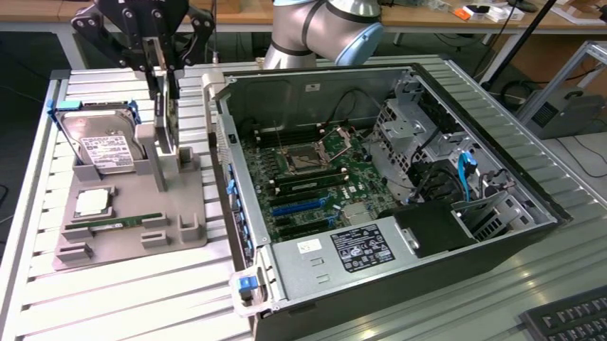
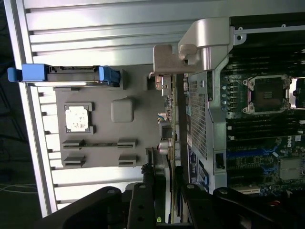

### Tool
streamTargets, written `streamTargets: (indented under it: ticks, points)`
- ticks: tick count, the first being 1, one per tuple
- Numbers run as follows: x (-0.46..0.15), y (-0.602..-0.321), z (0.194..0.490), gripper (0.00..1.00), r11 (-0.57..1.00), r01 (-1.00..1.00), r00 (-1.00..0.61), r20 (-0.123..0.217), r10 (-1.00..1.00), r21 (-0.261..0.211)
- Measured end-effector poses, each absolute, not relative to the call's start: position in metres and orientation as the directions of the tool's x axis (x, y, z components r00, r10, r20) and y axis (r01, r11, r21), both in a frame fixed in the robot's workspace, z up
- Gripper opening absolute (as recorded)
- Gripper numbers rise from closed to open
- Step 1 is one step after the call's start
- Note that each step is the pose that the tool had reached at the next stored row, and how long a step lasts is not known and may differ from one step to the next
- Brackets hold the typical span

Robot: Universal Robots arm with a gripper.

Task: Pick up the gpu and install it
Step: 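Pick up the gpu and move the gpu toward the slot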

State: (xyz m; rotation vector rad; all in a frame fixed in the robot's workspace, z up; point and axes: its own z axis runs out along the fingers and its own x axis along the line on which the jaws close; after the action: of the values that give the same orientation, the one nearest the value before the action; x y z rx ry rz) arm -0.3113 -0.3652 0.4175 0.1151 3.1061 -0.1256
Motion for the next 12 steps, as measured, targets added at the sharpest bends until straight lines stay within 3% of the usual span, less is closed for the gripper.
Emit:
streamTargets:
  ticks: [12]
  points:
    - [-0.3113, -0.3652, 0.4214, 0.27, 0.994, 0.075, -0.997, -0.034, 0.073, -0.079]
